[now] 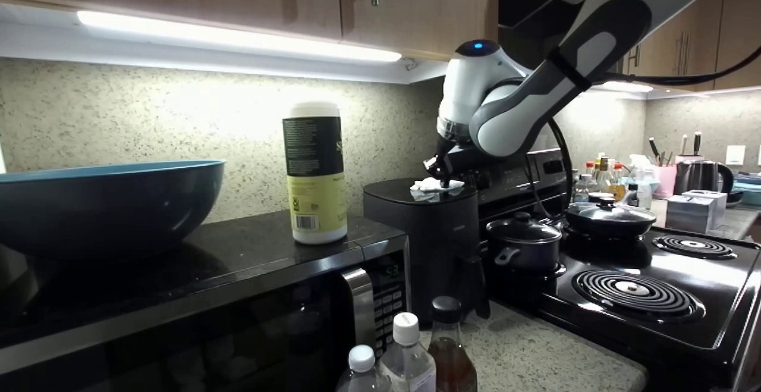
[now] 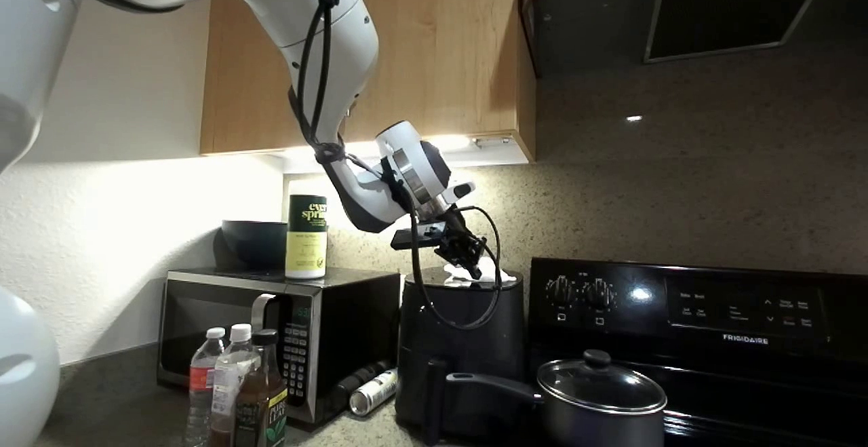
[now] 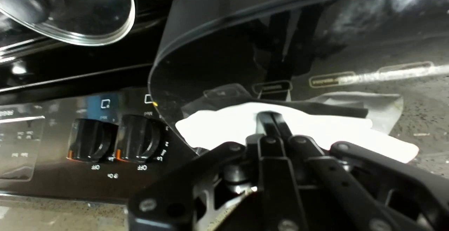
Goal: Pick up the white paper, wipe on top of the air fryer and put the paper back on the countertop.
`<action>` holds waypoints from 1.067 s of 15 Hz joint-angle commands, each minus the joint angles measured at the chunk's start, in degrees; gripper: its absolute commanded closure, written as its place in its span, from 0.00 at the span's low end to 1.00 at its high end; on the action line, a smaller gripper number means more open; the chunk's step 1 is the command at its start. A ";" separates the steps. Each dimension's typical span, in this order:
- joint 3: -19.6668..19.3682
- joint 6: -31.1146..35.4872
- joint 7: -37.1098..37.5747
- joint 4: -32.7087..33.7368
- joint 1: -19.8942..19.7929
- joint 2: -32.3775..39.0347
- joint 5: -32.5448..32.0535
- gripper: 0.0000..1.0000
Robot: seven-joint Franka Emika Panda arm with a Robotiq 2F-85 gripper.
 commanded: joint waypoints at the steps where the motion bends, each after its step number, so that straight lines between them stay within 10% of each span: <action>1: -0.07 5.65 0.76 2.96 0.83 5.05 -5.00 0.99; 16: 4.44 10.15 -5.09 9.46 1.91 10.55 -8.46 0.99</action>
